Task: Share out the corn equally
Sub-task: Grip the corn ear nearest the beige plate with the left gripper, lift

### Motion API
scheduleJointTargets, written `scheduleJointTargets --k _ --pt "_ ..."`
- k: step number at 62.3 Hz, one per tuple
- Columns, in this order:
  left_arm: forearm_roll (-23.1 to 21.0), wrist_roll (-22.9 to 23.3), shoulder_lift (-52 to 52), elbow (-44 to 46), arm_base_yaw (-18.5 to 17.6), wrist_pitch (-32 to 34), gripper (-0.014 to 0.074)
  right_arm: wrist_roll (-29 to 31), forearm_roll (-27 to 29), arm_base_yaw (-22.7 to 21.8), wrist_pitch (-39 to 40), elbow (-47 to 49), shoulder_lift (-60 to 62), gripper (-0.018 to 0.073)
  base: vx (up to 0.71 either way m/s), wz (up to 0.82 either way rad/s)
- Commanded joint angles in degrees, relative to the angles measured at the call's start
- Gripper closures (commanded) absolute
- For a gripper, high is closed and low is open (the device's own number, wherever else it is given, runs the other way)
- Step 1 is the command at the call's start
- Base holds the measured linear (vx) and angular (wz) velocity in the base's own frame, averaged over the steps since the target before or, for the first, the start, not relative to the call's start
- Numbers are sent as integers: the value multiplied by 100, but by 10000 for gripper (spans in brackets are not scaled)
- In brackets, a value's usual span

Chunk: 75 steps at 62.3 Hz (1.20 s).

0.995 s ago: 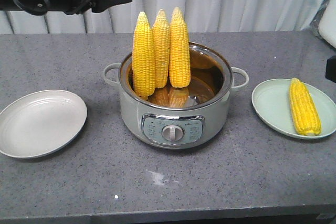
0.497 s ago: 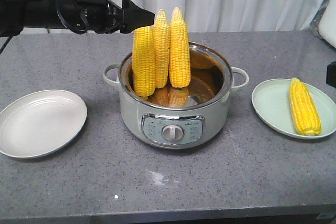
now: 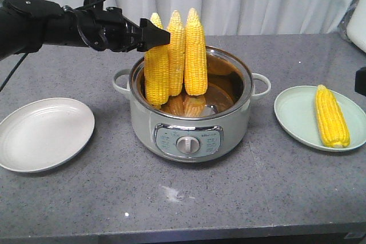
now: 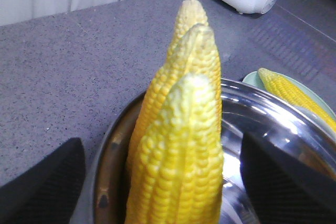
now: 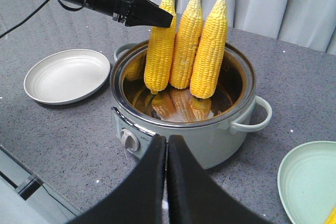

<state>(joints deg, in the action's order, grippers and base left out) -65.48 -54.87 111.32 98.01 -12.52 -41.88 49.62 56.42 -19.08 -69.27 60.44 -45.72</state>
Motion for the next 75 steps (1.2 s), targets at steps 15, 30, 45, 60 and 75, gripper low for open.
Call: scheduleJointTargets --k 15,30,45,60,75 --pt "-356 -25 -267 196 -35 97 126 27 278 -37 178 119 8 564 0 0" --pt "-356 -25 -267 196 -35 92 443 27 278 -37 178 119 8 564 0 0" --pt "-408 -25 -279 196 -35 45 605 27 278 -37 167 119 8 564 0 0" --pt "-549 -25 -659 196 -35 -320 605 27 278 -37 117 119 8 564 0 0" --pt "-359 -25 -1544 196 -23 -950 605 27 278 -37 50 119 8 564 0 0"
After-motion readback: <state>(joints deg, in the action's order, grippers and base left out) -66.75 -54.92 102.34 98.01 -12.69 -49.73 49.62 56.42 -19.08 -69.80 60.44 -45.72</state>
